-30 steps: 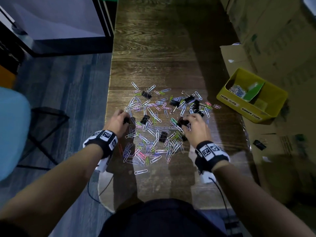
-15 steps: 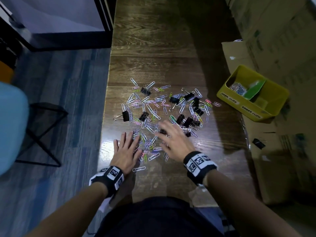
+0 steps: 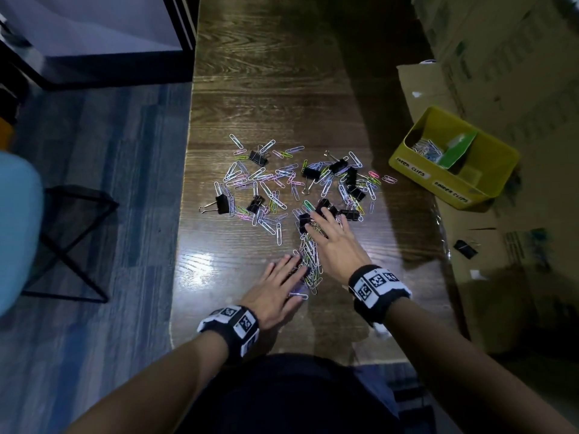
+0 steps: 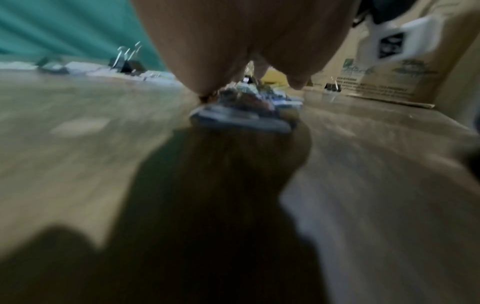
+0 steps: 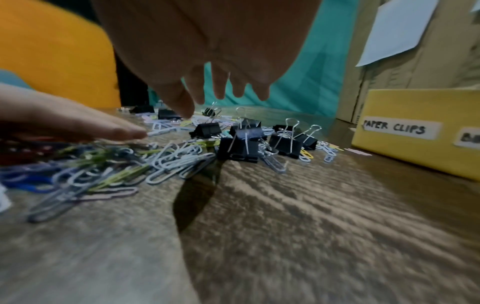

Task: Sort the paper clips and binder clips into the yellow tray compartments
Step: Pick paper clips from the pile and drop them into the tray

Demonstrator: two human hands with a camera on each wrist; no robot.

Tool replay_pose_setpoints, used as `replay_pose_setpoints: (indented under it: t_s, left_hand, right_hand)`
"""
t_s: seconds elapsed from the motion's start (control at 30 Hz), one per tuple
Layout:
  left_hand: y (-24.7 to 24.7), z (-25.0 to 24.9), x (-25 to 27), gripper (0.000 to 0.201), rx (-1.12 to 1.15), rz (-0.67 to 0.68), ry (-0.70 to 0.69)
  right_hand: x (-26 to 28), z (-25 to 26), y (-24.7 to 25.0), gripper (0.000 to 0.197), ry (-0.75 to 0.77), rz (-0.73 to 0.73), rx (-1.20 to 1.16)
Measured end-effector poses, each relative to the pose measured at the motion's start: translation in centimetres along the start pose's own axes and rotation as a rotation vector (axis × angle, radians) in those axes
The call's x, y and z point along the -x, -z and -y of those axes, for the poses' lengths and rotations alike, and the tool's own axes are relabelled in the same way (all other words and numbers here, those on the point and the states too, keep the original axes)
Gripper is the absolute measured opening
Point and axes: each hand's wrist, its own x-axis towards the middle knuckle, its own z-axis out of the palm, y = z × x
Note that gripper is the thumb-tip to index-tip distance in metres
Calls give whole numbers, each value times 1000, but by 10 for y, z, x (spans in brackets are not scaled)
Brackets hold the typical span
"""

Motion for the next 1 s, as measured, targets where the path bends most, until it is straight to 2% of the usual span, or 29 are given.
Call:
replay_pose_setpoints:
  t_s: [0.1,0.2,0.23,0.3,0.37,0.4,0.47,0.53,0.67,0.83,0.93,1.0]
  left_hand:
    - [7,-5,-15,65,-1,36,-72]
    - [15,-9,-20,64,3,122,-198]
    - [17,-8,-19,63,7,115,-230]
    - [23,-1,-10,62,-12,-3,-230]
    - [29,7,5,66,-44,-131,-97]
    - [31,10,13,72,-49,-123,4]
    - [29,11,24,86,-7,-14,168]
    - [22,4,25,92,28,39,212]
    - [8,-9,12,84,77,-21,177]
    - [12,-10,2,48,163,-98,116]
    - [21,-4,2,42,245,-123,92]
    - [27,2,1,40,309,-109,130]
  right_hand:
    - [28,1,-13,45,-4,-180,-150]
    - [56,7,-31,39,-75,-159,-225]
    - [62,8,-37,42,-105,-142,-229]
    - [68,11,-44,55,-169,-71,-203]
    - [70,17,-47,74,-231,25,-174]
    - [70,20,-47,83,-251,79,-159]
    - [68,27,-47,99,-264,185,-113]
    - [68,34,-49,101,-257,212,-80]
    - [68,41,-54,81,-260,167,-207]
    - [65,43,-47,50,-252,134,-366]
    - [62,38,-42,41,-272,105,-452]
    - [60,32,-40,40,-312,107,-502]
